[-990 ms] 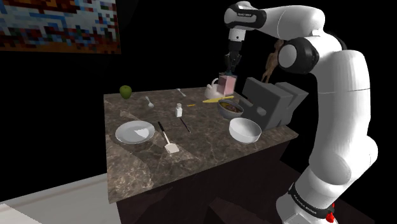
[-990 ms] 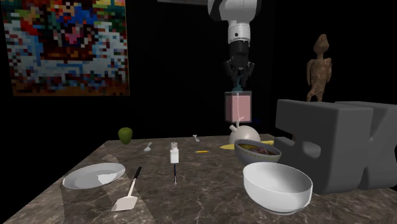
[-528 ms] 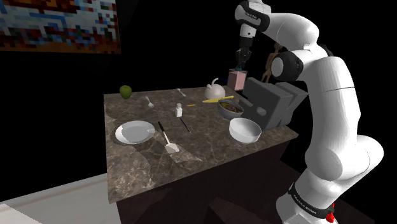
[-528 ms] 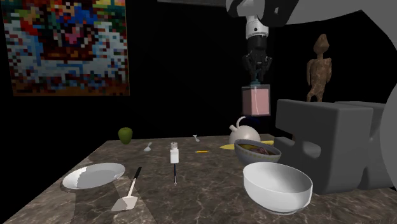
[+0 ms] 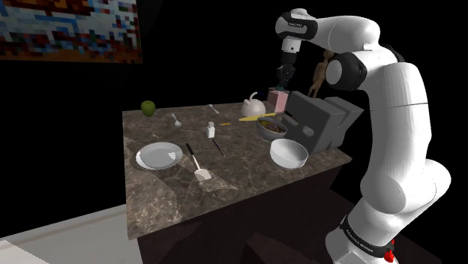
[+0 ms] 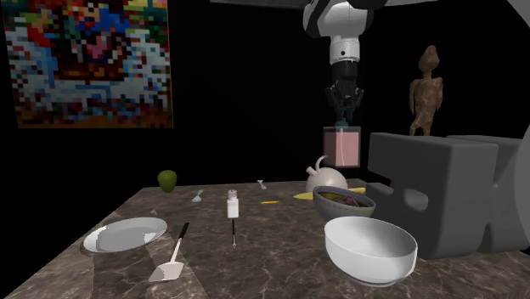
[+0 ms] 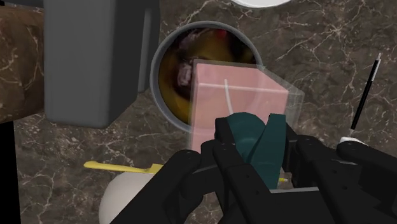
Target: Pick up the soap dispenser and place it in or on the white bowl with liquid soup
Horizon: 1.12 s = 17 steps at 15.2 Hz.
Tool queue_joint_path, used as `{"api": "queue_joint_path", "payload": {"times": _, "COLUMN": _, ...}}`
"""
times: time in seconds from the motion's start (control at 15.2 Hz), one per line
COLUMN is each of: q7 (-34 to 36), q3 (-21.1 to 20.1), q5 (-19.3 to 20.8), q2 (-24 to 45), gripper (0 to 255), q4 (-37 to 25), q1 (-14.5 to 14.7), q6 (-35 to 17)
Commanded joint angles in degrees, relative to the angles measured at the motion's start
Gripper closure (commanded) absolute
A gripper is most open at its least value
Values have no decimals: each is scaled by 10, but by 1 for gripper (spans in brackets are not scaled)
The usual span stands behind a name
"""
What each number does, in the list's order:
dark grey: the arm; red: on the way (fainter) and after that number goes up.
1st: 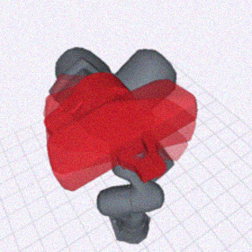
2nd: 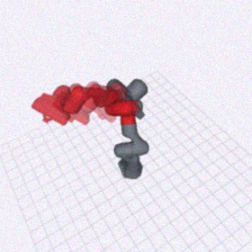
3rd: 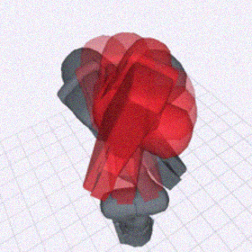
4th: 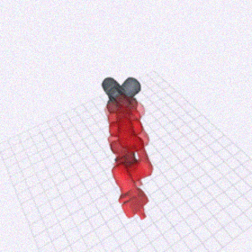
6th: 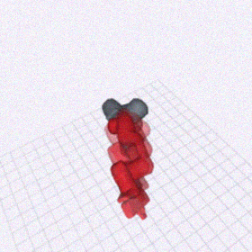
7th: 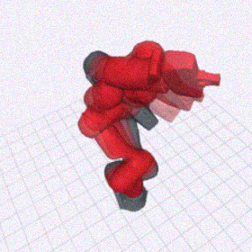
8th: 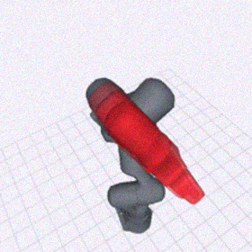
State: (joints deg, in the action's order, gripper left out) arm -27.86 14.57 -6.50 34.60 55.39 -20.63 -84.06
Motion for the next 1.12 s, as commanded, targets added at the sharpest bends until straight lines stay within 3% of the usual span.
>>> {"api": "queue_joint_path", "payload": {"times": 0.0, "q7": -1, "q3": 0, "q5": 1, "q2": -6, "gripper": 255, "q4": 25, "q1": 2, "q6": -19}}
{"api": "queue_joint_path", "payload": {"times": 1.06, "q7": -3, "q3": 0, "q5": 3, "q2": -22, "gripper": 255, "q4": 179, "q1": 17, "q6": -156}}
